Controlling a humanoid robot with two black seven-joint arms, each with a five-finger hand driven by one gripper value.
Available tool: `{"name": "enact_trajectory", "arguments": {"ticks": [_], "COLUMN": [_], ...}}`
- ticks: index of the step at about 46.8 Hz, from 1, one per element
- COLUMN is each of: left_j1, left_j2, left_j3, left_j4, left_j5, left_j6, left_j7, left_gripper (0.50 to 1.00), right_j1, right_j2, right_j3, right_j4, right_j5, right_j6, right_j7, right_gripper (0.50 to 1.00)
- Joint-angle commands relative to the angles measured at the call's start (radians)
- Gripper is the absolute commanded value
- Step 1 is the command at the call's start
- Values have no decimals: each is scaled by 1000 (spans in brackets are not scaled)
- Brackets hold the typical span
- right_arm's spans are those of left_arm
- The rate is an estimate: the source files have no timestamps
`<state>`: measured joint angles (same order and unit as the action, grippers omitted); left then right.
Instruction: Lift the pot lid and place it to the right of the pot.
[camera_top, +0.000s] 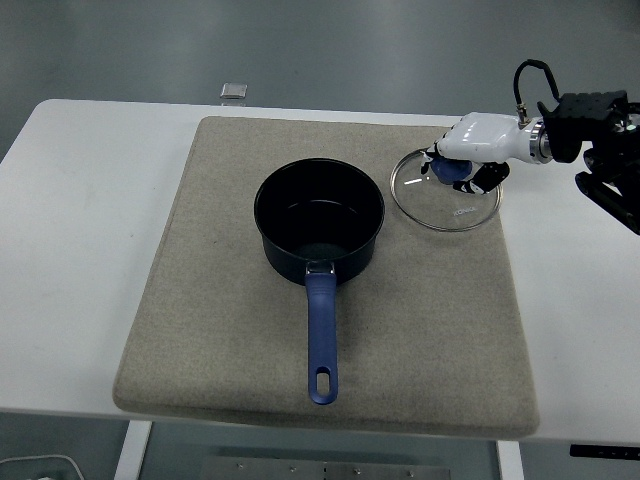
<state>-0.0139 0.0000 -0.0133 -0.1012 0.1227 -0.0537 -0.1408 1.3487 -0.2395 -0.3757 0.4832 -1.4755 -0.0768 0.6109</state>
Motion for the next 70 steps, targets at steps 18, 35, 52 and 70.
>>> {"name": "enact_trajectory", "arguments": {"ticks": [18,35,52,70], "left_j1": [0,0,0,0], "left_j2": [0,0,0,0], "left_j3": [-1,-1,-1,-1], "left_j4": [0,0,0,0], "left_j5": [0,0,0,0], "left_j6": [0,2,0,0], "left_j7": [0,0,1,0], "left_gripper": [1000,1000,1000,1000], "right_j1": [0,0,1,7], "right_j2": [0,-1,-4,-6], "right_j3": [1,4,14,12], "right_j4": [0,0,0,0], "right_j5": [8,11,11,11], "right_j6": [0,0,0,2], "right_j7": [0,0,0,0], "right_gripper": [580,852,895,895]}}
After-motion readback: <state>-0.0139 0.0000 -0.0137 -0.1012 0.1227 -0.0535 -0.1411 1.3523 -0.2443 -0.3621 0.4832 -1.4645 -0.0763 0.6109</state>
